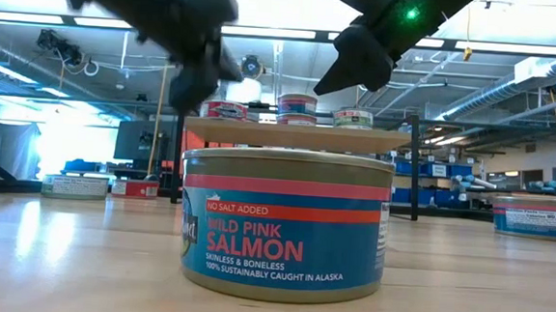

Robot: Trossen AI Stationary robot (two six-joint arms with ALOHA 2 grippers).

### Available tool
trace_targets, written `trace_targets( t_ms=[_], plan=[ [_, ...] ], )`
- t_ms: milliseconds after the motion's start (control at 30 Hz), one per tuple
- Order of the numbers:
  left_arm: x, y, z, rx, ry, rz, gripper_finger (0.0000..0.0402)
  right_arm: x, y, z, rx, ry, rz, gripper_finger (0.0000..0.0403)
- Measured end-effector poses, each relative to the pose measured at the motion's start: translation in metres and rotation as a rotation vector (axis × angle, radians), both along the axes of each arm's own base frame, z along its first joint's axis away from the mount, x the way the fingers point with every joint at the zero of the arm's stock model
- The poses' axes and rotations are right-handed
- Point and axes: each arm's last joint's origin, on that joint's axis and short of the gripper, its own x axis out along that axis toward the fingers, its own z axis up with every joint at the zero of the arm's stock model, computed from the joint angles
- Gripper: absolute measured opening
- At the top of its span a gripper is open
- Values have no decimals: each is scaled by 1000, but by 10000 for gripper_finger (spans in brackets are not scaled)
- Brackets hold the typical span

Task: Stack canned seafood by type on shelf
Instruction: Stack the red tuna can on top of the red tuna can on the shelf

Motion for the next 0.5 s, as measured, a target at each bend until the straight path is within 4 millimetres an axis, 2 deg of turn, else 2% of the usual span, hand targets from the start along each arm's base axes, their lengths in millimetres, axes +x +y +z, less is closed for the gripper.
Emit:
trace_targets(
  t_ms=[100, 233, 367, 500],
  plan=[
    [-6, 5, 26, -175, -64, -117, 6, -1, 2, 0, 4, 1, 4, 3],
    [-20, 27, 48, -226, -78, -70, 3, -1, 5, -1, 11, 1, 15, 3],
    [-26, 53, 49, -223, -42, 28, 2, 0, 5, 0, 14, -10, 19, 3],
    [-24, 72, 40, -229, 23, 88, 2, 0, 6, 1, 17, -19, 19, 3]
  ],
)
